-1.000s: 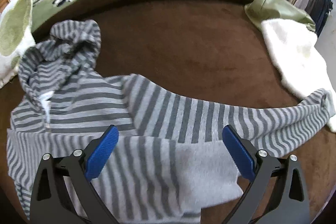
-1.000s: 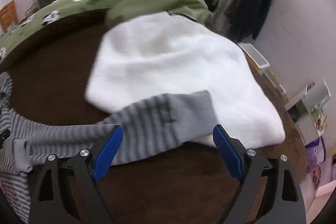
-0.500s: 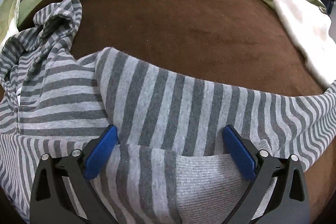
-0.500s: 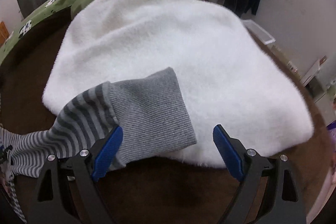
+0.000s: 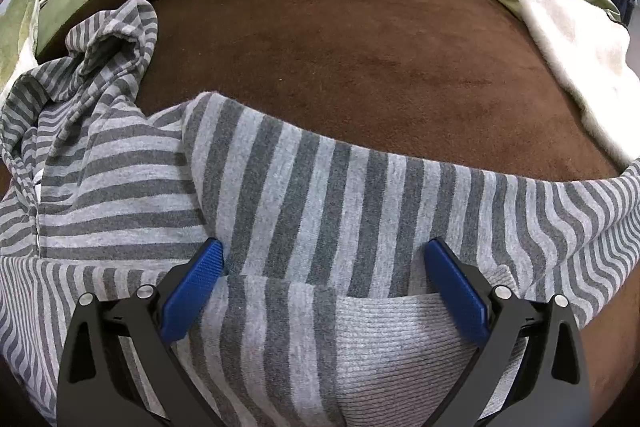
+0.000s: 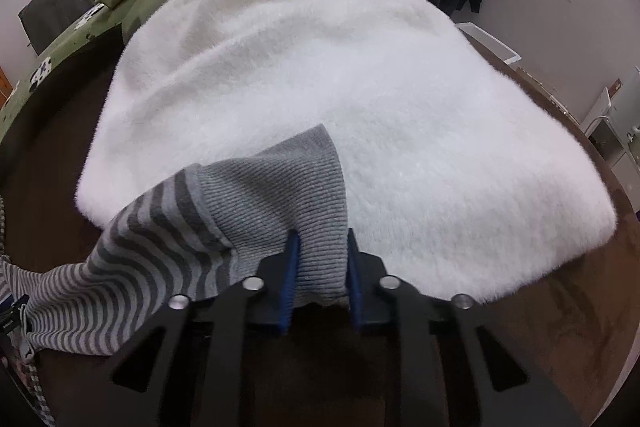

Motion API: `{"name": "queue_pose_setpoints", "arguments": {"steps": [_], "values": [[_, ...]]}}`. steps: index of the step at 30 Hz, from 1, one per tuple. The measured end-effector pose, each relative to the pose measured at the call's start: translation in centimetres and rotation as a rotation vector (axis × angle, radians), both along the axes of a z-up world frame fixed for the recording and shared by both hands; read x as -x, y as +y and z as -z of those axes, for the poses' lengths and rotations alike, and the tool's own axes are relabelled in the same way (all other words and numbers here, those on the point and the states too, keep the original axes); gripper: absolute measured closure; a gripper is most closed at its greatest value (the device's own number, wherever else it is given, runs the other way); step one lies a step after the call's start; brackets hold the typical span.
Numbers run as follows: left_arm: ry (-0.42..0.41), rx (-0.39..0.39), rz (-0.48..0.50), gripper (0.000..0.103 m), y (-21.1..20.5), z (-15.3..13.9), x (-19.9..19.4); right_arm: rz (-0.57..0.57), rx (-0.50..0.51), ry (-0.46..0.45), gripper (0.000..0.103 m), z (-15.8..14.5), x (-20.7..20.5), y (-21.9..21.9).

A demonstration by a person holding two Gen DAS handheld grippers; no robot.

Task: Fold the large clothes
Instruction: 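Lift the cuff with the right gripper and carry it across the hoodie front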

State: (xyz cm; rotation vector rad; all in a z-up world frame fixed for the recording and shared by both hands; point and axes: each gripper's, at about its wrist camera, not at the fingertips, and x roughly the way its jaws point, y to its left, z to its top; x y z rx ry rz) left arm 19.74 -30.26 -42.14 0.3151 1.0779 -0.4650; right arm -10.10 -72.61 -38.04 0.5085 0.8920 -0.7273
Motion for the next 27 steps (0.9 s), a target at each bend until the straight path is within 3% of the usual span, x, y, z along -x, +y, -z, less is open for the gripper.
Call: {"name": "queue_pose_setpoints", "arguments": {"steps": [5, 14, 17, 20, 23, 27], "values": [[0.003, -0.003, -0.001, 0.005, -0.2, 0.1, 0.0, -0.052, 0.029, -0.020, 0.090, -3.0, -0.1, 2.1], [0.013, -0.018, -0.004, 0.005, -0.9, 0.0, -0.6, -0.083, 0.078, -0.079, 0.091, -13.1, 2.0, 4.8], [-0.049, -0.036, 0.014, 0.006, -1.5, -1.0, -0.1, -0.130, 0.122, -0.061, 0.091, -16.7, 2.2, 7.5], [-0.035, -0.038, 0.040, 0.006, -2.1, -0.9, -0.2, -0.171, 0.159, -0.064, 0.091, -19.3, 2.1, 10.0], [-0.012, -0.015, 0.032, 0.006, -1.6, -0.6, -0.7, -0.205, 0.195, -0.067, 0.091, -21.8, 1.2, 12.9], [-0.027, 0.041, 0.061, 0.006, 0.0, -3.4, -0.4, -0.253, 0.212, -0.105, 0.091, -24.9, -0.5, 16.1]]}}
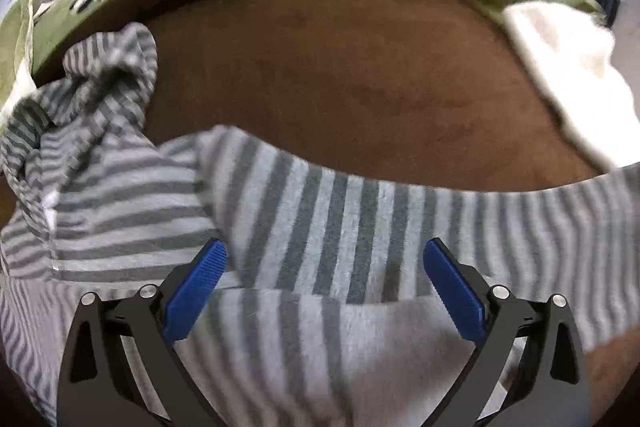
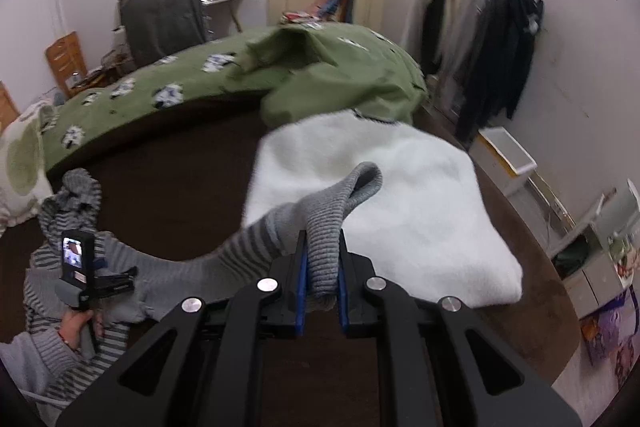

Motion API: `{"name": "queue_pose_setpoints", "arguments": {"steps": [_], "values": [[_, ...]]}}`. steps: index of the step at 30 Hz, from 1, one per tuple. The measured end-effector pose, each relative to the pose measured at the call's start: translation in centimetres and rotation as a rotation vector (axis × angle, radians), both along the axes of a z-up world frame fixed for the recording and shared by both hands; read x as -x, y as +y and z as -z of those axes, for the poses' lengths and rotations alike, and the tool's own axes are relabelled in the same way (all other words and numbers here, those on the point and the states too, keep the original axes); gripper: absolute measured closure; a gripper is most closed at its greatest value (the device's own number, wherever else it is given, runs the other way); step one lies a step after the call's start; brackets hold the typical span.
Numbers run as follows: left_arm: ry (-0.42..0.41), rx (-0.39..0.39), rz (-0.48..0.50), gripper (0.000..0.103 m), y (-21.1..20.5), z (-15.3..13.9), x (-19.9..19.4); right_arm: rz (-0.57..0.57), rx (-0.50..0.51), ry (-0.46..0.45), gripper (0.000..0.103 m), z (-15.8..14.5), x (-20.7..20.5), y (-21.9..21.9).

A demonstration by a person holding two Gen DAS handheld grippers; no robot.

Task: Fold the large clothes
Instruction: 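Lift the cuff with the right gripper and carry it across the hoodie front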

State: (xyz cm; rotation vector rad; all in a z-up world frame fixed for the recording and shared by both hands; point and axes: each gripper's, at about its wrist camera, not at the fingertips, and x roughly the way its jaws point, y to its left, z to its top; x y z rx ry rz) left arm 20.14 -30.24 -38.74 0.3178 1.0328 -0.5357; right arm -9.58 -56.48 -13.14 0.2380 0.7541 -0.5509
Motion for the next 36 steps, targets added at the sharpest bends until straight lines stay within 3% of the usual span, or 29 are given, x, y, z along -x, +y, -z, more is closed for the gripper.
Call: {"name": "queue_pose_setpoints", "arguments": {"steps": [6, 9, 16, 20, 26, 36], "values": [[-0.061, 0.113, 0.015, 0.006, 6.6, -8.0, 1.9, -0.145, 0.012, -0.067, 0.091, -5.7, -4.3, 7.3], [-0.092, 0.131, 0.012, 0.006, 10.6, -11.3, 2.9, -0.236, 0.017, -0.095, 0.091, -8.3, -6.9, 12.2], [-0.121, 0.119, -0.045, 0.006, 22.0, -15.6, 4.2, -0.398, 0.026, -0.129, 0.091, -9.9, -12.2, 23.2], [-0.135, 0.080, -0.115, 0.006, 28.9, -16.5, 4.3, -0.463, -0.006, -0.127, 0.091, -8.5, -14.9, 29.0], [-0.119, 0.079, -0.270, 0.006, 37.5, -16.6, 4.1, -0.562, -0.011, -0.071, 0.091, -2.8, -19.4, 38.4], [-0.094, 0.050, -0.422, 0.006, 46.7, -14.9, 4.8, -0.672, -0.018, 0.063, 0.091, 6.7, -26.0, 50.2]]}}
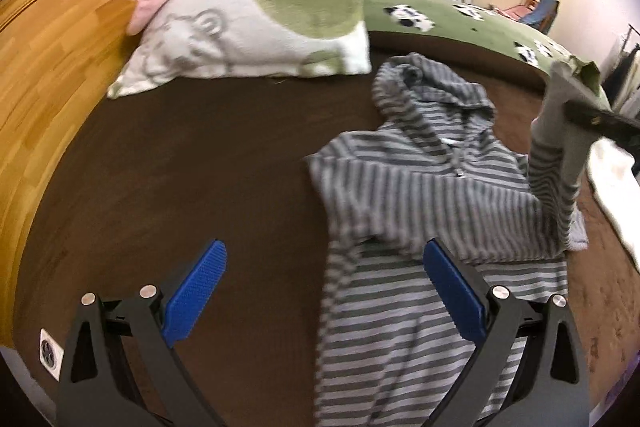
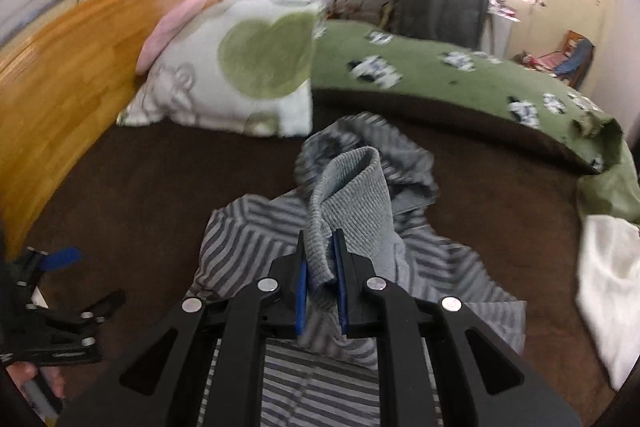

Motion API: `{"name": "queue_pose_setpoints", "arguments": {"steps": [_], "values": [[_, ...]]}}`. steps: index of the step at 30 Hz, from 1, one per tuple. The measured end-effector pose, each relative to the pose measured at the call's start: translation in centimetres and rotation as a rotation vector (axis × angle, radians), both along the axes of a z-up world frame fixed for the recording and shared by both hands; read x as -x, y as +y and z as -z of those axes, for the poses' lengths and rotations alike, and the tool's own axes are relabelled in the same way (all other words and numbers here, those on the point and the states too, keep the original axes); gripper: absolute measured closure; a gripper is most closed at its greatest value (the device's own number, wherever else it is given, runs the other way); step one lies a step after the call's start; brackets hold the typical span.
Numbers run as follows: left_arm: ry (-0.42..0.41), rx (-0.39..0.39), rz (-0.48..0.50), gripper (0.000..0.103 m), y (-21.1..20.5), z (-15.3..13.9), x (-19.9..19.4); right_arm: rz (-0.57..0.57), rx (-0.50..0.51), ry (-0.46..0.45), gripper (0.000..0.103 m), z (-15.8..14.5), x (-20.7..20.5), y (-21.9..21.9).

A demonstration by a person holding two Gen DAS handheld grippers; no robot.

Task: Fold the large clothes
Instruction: 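Lift the cuff with the right gripper and carry it across the hoodie front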

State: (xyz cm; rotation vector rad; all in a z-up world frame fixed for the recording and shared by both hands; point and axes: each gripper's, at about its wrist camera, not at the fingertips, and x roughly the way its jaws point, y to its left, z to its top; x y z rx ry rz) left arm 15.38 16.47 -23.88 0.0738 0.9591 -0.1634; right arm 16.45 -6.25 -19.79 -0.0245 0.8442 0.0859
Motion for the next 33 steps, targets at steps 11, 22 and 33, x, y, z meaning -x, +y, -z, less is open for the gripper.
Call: {"name": "queue_pose_setpoints", "arguments": {"steps": [11, 22, 33], "values": [[0.048, -0.039, -0.066, 0.006, 5.7, 3.2, 0.0, -0.133, 0.026, 0.129, 0.091, 10.1, -4.9, 8.6], [0.082, -0.040, -0.077, 0.006, 6.5, 5.4, -0.4, -0.234, 0.003, 0.255, 0.079, 17.2, -4.7, 13.9], [0.027, 0.001, -0.049, 0.006, 3.6, 2.3, -2.2, -0.145, -0.019, 0.117, 0.043, 8.4, -1.0, 6.0]]}}
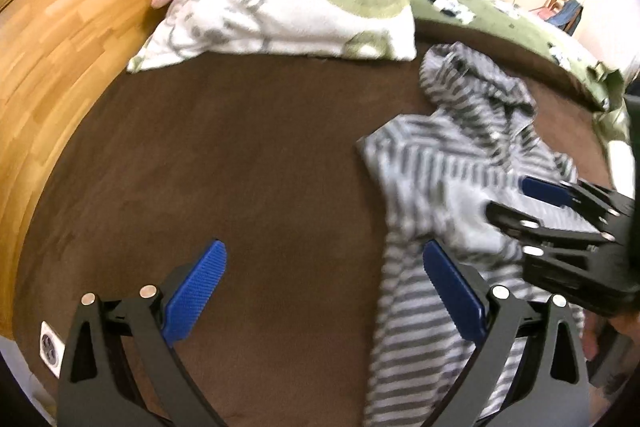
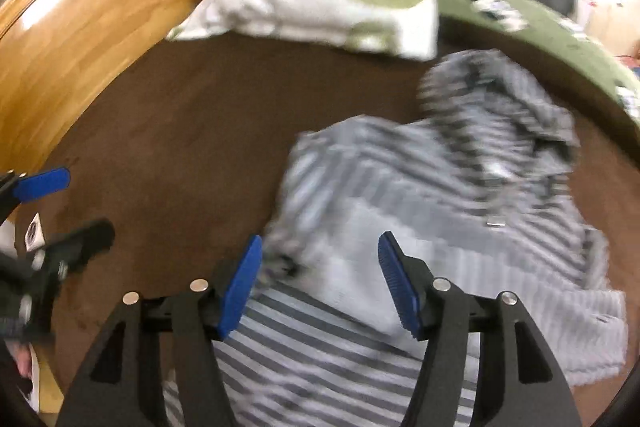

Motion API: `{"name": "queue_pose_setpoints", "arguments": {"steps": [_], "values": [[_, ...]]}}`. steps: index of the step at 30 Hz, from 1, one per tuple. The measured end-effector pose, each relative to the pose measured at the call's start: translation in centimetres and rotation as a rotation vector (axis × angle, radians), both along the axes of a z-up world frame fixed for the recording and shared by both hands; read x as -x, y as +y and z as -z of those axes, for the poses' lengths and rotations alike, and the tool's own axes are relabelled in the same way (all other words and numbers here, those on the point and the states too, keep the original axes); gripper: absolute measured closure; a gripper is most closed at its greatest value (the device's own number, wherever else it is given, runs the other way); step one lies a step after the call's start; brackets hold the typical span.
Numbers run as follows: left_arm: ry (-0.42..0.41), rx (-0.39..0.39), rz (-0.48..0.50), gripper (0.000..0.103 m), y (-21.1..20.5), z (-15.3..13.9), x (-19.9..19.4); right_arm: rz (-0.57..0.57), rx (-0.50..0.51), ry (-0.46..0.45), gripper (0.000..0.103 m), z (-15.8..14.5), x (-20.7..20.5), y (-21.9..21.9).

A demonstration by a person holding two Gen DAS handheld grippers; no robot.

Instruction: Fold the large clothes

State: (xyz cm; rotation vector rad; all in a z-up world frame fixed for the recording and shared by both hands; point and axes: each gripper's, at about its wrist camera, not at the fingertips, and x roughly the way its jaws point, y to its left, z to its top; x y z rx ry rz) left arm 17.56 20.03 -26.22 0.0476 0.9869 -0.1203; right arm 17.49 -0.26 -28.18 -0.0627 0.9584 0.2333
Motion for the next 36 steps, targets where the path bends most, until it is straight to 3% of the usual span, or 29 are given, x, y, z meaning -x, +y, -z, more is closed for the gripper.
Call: {"name": "queue_pose_setpoints", "arguments": {"steps": [3, 5, 7, 10, 16, 22, 25, 28, 36], "values": [[-0.018, 0.028, 0.043, 0.006, -3.2, -1.0, -1.1, 0.100, 0.060, -0.011, 0.043, -1.7, 1.6, -5.9], [-0.029, 0.043, 0.074, 0.006, -5.9, -1.4, -1.7, 0.165, 0.092, 0.002, 0.049, -2.0, 2.3, -10.1], [-0.035, 0.067, 0.112, 0.006, -9.3, -1.4, -2.3, 0.233, 0.127, 0.035, 0.065, -1.5, 2.7, -14.7], [-0.008, 0.137, 0.133, 0.006, -13.5, -0.5, -3.6, 0.318, 0.163, 0.059, 0.079, -0.4, 3.6, -20.7], [0.029, 0.069, 0.123, 0.006, -19.1, 4.0, -4.5, 0.444, 0.129, 0.089, 0.092, 3.4, 4.4, -29.6], [0.117, -0.037, 0.090, 0.006, -20.0, 10.1, -4.0, 0.455, 0.032, 0.142, 0.098, 8.5, 5.9, -32.8], [0.175, -0.043, 0.057, 0.006, -19.2, 13.0, -3.7, 0.437, 0.002, 0.185, 0.098, 11.1, 6.5, -33.3], [0.139, -0.057, 0.057, 0.005, -19.2, 13.8, -3.1, 0.418, 0.022, 0.180, 0.098, 12.6, 6.9, -32.7], [0.107, -0.055, 0.082, 0.005, -18.8, 14.5, -3.1, 0.436, 0.046, 0.142, 0.097, 12.5, 7.0, -32.4]]}}
